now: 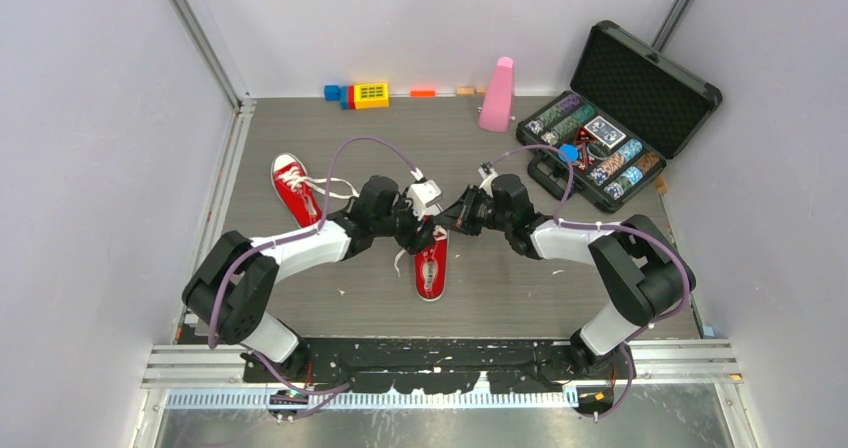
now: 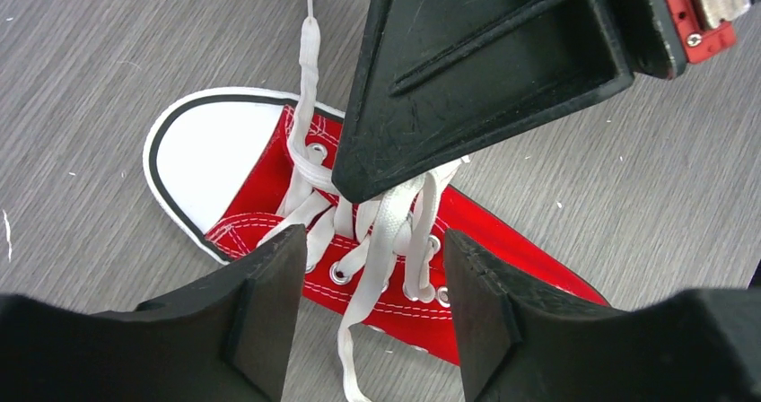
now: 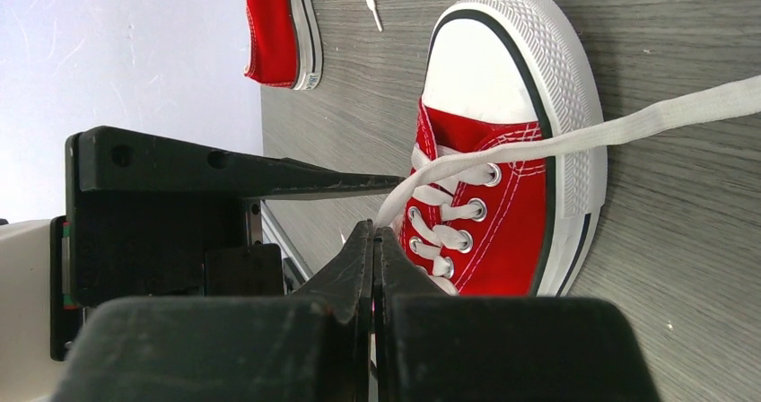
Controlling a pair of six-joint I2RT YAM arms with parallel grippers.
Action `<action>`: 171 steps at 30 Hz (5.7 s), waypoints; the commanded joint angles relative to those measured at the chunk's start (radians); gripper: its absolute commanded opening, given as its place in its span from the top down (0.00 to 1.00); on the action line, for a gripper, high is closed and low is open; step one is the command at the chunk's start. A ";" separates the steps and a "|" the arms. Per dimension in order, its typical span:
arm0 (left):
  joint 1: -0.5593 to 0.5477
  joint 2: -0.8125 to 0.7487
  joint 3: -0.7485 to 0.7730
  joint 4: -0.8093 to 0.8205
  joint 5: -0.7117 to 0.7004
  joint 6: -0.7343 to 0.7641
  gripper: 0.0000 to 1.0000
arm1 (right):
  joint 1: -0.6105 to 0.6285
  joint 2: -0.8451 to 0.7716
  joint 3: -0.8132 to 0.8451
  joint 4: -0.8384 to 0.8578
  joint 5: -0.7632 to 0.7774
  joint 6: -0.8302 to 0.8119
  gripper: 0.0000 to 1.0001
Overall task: Tie the shoes
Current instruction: Wrap the shoelace around the shoelace.
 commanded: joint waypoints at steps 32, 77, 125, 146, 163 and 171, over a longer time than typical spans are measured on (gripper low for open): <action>0.052 0.003 0.072 -0.051 0.161 -0.014 1.00 | 0.006 -0.038 -0.011 0.038 0.002 0.000 0.75; 0.052 0.036 0.113 -0.060 0.154 -0.047 1.00 | 0.006 -0.008 -0.041 0.113 -0.025 0.044 0.65; 0.219 -0.074 0.155 -0.250 0.039 -0.658 0.29 | 0.006 -0.035 0.007 0.020 -0.018 -0.009 1.00; 0.194 0.248 0.430 -0.553 0.315 -0.792 0.45 | 0.006 -0.044 0.012 0.023 -0.041 -0.030 1.00; 0.189 0.268 0.451 -0.473 0.271 -0.866 0.46 | 0.009 -0.053 0.015 0.018 -0.057 -0.043 1.00; 0.250 0.195 0.375 -0.358 0.235 -0.952 0.47 | 0.009 -0.042 0.026 0.023 -0.064 -0.043 1.00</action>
